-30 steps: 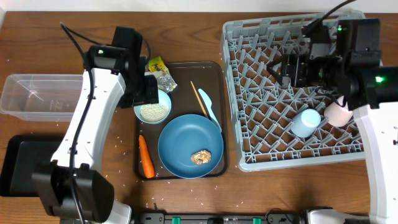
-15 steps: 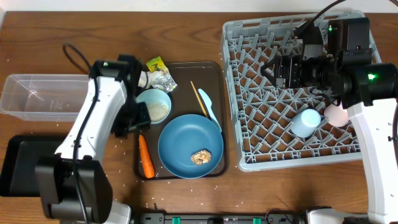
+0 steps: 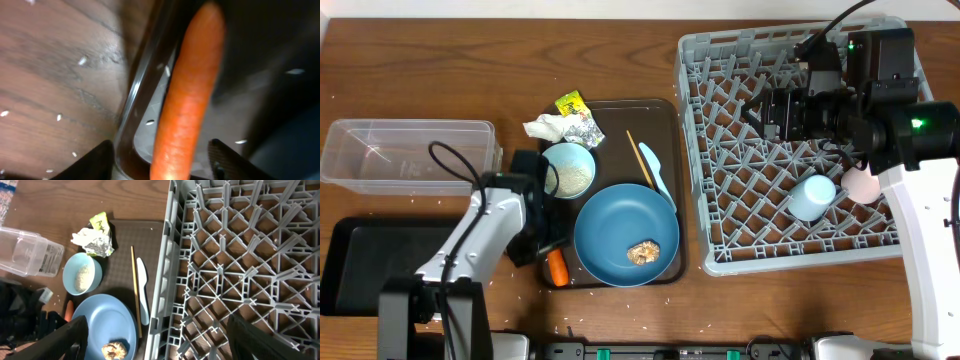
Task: Sort waste into correct bins and load items into the dishwasher rack
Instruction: 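Lower the left gripper onto the orange carrot and grasp it, then carry the carrot left and drop it onto the black tray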
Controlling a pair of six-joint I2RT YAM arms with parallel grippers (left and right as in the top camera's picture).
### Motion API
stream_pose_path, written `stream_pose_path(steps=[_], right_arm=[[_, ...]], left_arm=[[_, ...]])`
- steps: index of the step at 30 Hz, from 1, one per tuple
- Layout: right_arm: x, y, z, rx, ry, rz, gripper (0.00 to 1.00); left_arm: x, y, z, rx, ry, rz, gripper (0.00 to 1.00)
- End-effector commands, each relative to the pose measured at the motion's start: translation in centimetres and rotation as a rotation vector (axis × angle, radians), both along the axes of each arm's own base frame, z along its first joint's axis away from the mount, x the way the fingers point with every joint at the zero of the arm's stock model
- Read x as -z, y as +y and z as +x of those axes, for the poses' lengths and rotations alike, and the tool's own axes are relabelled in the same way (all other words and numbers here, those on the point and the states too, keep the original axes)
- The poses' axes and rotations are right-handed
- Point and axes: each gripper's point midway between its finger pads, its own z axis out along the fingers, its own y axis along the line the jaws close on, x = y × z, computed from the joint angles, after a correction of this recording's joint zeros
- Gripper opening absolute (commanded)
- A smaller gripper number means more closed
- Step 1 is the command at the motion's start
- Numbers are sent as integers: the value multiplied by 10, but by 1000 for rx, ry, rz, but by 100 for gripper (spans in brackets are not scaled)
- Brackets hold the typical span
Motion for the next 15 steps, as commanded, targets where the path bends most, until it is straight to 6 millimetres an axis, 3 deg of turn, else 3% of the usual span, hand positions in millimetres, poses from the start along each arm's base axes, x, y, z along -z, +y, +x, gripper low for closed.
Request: stream_pose_path(steps=[1, 9, 15], right_arm=[[0, 2, 0, 4, 4, -2, 82], [0, 2, 0, 4, 2, -2, 82], [0, 2, 0, 4, 3, -2, 81]], left_arm=[[5, -1, -5, -10, 3, -9, 52], [15, -13, -3, -18, -22, -83, 38], [16, -10, -4, -15, -26, -62, 31]])
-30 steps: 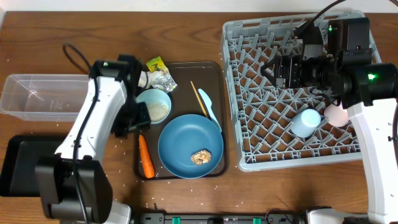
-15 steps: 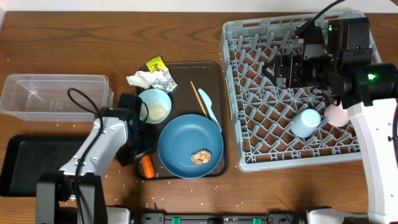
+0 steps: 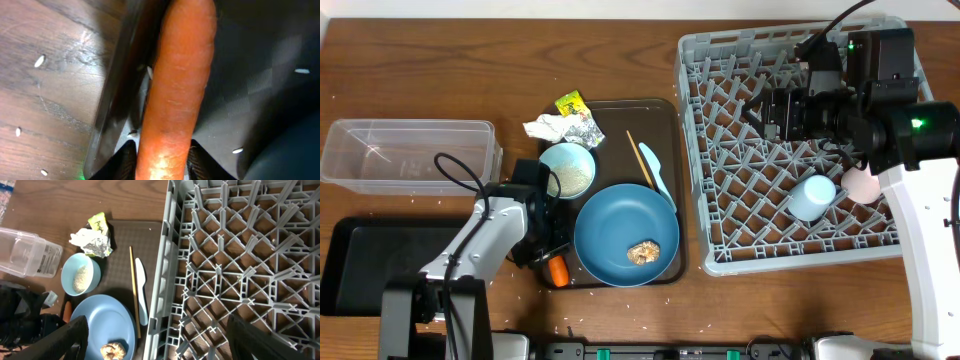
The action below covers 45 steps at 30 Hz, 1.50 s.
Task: Sort waste into correct bins and load items into the dishwasher rack
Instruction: 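Carry the carrot left and drop it onto the black tray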
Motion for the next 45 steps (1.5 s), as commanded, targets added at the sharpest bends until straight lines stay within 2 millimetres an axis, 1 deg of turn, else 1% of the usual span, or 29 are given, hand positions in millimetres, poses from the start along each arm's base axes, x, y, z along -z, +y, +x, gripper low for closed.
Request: stream_pose_path(steps=[1, 2, 3, 5, 8, 10, 14, 15, 16, 19, 20, 23, 26, 27, 31, 34, 37, 40, 42, 45], right_arm=[[0, 3, -1, 0, 4, 3, 81], [0, 3, -1, 0, 4, 3, 81], [0, 3, -1, 0, 4, 3, 81], [0, 3, -1, 0, 3, 4, 81], [0, 3, -1, -1, 5, 3, 81], [0, 3, -1, -1, 5, 3, 82], [0, 3, -1, 0, 4, 3, 82], [0, 3, -1, -1, 4, 4, 82], [0, 3, -1, 0, 4, 3, 82], [0, 3, -1, 0, 4, 3, 82], [0, 3, -1, -1, 5, 4, 82], [0, 3, -1, -1, 5, 4, 82], [0, 3, -1, -1, 5, 4, 83], [0, 3, -1, -1, 5, 4, 83], [0, 3, -1, -1, 5, 4, 83], [0, 3, -1, -1, 5, 4, 83], [0, 3, -1, -1, 5, 4, 83], [0, 3, -1, -1, 4, 4, 84], [0, 3, -1, 0, 4, 4, 85], [0, 3, -1, -1, 4, 4, 86]], left_arm=[[1, 1, -1, 0, -3, 5, 30], [2, 2, 0, 1, -8, 8, 30], [2, 2, 0, 1, -12, 12, 26], [1, 2, 2, 0, -17, 9, 13], [-6, 2, 5, -10, -17, 3, 8], [-20, 4, 9, -33, -23, 3, 7], [-60, 13, 29, -79, -115, -1, 7], [-75, 19, 36, -103, -161, -2, 7], [-82, 22, 39, -116, -182, -1, 7], [-108, 42, 47, -194, -280, 7, 7], [-112, 50, 47, -222, -302, 17, 7], [-119, 89, 38, -359, -319, 118, 6], [-120, 124, 25, -512, -301, 192, 6], [-119, 133, 22, -556, -294, 206, 6], [-111, 175, 2, -796, -262, 283, 6], [-104, 197, -5, -887, -259, 300, 6], [-95, 212, -11, -960, -233, 304, 6], [-80, 216, -16, -1015, -168, 294, 6], [-70, 217, -14, -1014, -138, 289, 6], [-55, 223, -7, -1018, -123, 285, 6]])
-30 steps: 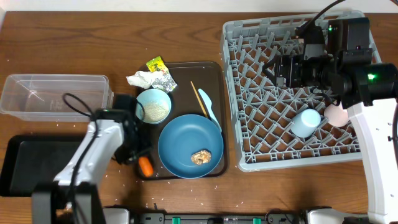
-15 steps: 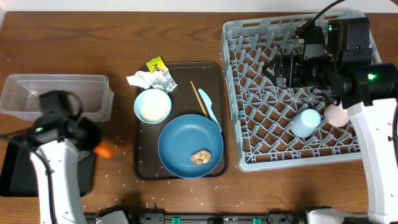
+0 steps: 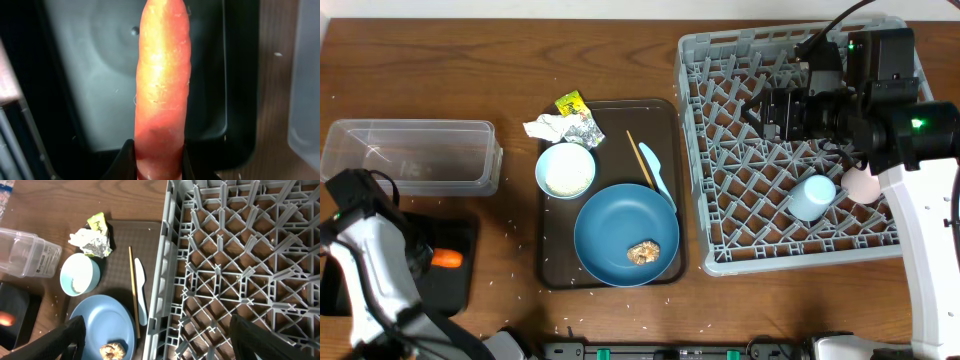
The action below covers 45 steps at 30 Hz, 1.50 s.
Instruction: Sort waste into correct bins and load items into the dishwasher rack
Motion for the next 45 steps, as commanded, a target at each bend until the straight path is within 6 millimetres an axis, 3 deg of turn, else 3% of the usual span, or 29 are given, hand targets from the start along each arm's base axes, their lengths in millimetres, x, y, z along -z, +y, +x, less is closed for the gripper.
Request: stream_pose_path(steps=[1, 3, 5, 9, 11, 13, 16, 18, 22, 27, 31, 34, 37, 40, 45], right_arm=[[0, 4, -1, -3, 4, 6, 86], [0, 4, -1, -3, 3, 7, 86], [0, 4, -1, -3, 4, 6, 87], [0, 4, -1, -3, 4, 6, 89], [-1, 4, 0, -3, 0, 7, 91], [-2, 4, 2, -3, -9, 8, 91], [-3, 4, 3, -3, -17, 9, 92], [-4, 4, 3, -3, -18, 9, 93], [-4, 4, 3, -2, -18, 9, 95], [-4, 4, 4, -2, -21, 9, 95], [-4, 4, 4, -2, -21, 9, 96], [-4, 4, 4, -2, -22, 10, 98], [-4, 4, 4, -3, -21, 10, 98], [-3, 4, 3, -2, -17, 9, 98], [-3, 4, 2, -2, -13, 8, 98]], left_arm=[[15, 6, 0, -38, 31, -5, 6], [18, 10, 6, -37, 15, 7, 6], [16, 13, 9, -37, -2, 20, 14], [4, 10, 20, 27, -61, 7, 44], [-6, 4, 28, 85, -108, -10, 72], [-16, 0, 30, 109, -135, -11, 78], [-31, -5, 32, 161, -170, -5, 77], [-45, -10, 36, 224, -210, -2, 71], [-78, -33, 56, 426, -313, 14, 66], [-118, -93, 102, 858, -465, 45, 65], [-130, -144, 130, 1183, -480, 112, 62], [-128, -172, 151, 1355, -433, 186, 62], [-113, -194, 170, 1465, -390, 209, 62], [-84, -216, 181, 1529, -345, 143, 62], [-36, -253, 178, 1623, -250, 23, 61]])
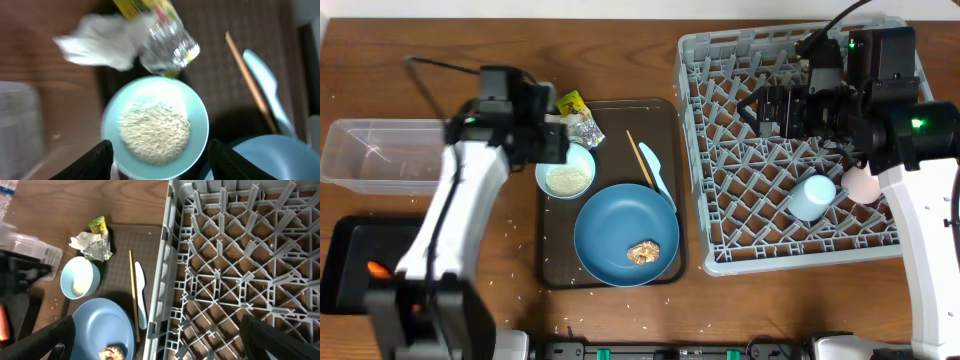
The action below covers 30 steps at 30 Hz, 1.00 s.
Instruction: Sort waste into correct bins and load items into the dishwasher rack
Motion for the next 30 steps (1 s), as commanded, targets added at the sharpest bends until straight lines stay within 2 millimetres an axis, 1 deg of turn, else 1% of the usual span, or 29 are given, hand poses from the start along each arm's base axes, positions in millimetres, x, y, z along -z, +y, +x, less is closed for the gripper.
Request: stream_pose_path(steps=[1, 2, 4, 8, 11, 12, 14, 21, 30], right_arm=[[0, 4, -1, -3, 6, 6, 99], [0, 4, -1, -3, 6, 6, 99], [0, 4, -1, -3, 6, 6, 99], [0, 4, -1, -3, 6, 6, 99], [0, 4, -1, -3, 6, 6, 99], [0, 4, -1, -3, 6, 6, 99], [0, 4, -2, -3, 8, 6, 99], [0, 4, -1, -3, 6, 6, 99], [0, 4, -2, -3, 9, 5, 99]], left_arm=[[19, -22, -2, 85, 45, 26, 61], [25, -29, -4, 104, 62, 30, 58], [36, -38, -6, 129, 86, 44, 57], [59, -34, -6, 90, 138, 112, 53], [80, -35, -7, 68, 192, 105, 41], [85, -35, -8, 65, 206, 106, 38], [94, -35, -10, 56, 231, 105, 36], [95, -37, -4, 56, 211, 101, 34], [94, -37, -5, 53, 213, 100, 34]])
